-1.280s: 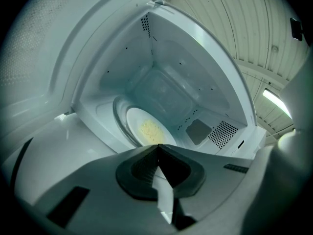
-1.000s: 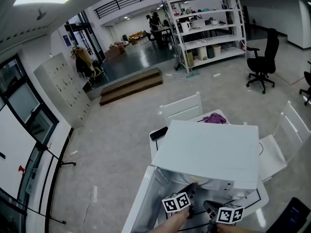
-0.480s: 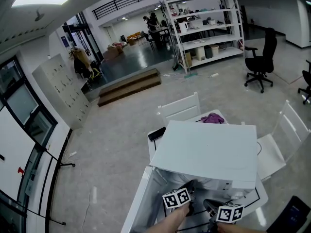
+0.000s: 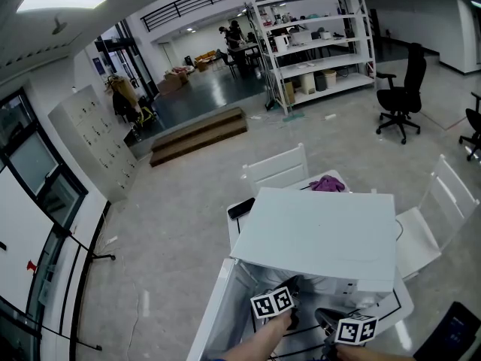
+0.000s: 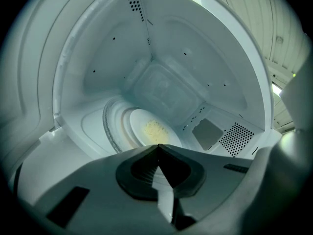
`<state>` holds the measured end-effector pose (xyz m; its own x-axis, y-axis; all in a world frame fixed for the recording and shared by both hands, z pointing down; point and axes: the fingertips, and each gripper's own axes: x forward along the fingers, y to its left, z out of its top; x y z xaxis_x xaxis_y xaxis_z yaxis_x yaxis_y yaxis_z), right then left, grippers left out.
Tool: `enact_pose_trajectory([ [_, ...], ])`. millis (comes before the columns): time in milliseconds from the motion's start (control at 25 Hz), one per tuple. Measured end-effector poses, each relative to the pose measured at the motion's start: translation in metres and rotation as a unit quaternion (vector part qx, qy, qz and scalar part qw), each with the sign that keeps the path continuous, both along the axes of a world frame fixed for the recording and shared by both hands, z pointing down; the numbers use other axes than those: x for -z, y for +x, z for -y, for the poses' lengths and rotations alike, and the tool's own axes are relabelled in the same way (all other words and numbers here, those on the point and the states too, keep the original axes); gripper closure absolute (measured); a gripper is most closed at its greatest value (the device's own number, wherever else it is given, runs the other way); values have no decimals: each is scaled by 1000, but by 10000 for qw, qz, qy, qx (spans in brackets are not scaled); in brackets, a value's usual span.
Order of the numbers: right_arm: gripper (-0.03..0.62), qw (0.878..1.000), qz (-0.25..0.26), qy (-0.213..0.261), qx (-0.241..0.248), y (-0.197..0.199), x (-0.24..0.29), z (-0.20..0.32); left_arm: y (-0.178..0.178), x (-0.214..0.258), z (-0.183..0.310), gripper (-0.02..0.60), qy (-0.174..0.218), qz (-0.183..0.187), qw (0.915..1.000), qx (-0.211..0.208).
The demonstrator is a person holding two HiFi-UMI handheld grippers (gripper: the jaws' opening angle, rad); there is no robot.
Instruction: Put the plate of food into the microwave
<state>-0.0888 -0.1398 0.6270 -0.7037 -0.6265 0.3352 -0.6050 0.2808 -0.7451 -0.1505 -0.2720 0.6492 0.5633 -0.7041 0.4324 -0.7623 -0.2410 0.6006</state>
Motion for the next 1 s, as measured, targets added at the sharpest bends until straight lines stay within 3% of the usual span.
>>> enact_pose_trajectory([
  [560,592,10000,-20,-12,-20,2,-1,-1,-19,6,-19,574,138,-181,9991,345],
  [1000,592,9997,-115,9,-221,-1,-3,-13,-36,3,-67,574,173,-295,9990,274],
])
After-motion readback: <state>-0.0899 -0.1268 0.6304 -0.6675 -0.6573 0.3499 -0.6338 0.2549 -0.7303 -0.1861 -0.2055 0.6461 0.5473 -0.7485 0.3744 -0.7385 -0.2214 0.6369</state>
